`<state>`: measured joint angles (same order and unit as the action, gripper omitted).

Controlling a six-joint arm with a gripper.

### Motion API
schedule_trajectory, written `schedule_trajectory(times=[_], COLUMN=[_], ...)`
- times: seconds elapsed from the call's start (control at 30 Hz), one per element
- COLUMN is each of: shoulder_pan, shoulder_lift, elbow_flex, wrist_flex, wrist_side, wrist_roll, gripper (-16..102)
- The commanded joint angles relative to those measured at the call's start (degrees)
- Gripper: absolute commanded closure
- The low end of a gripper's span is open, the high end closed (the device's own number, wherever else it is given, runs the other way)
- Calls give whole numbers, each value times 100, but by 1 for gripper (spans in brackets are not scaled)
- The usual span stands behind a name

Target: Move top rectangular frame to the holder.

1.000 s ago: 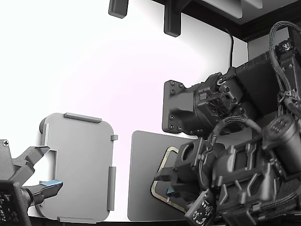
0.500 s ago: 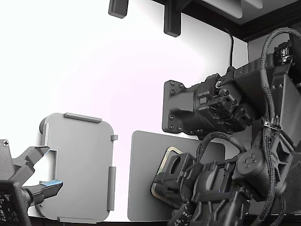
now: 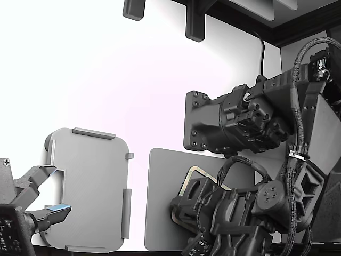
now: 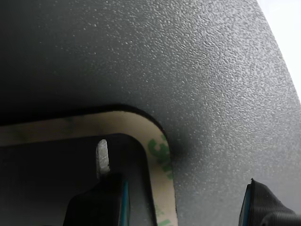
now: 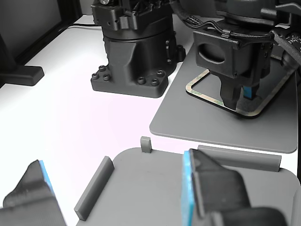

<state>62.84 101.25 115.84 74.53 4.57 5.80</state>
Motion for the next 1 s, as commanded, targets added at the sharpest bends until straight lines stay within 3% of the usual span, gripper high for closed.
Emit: schedule_trajectory(times=[0.0, 0.97], shoulder_pan=[-26, 97], shoulder_lift=[53, -439], elbow_flex=[-141, -360], wrist_flex=[-26, 264], wrist_side=[0, -62], wrist_roll=[62, 360], gripper=[-13, -10])
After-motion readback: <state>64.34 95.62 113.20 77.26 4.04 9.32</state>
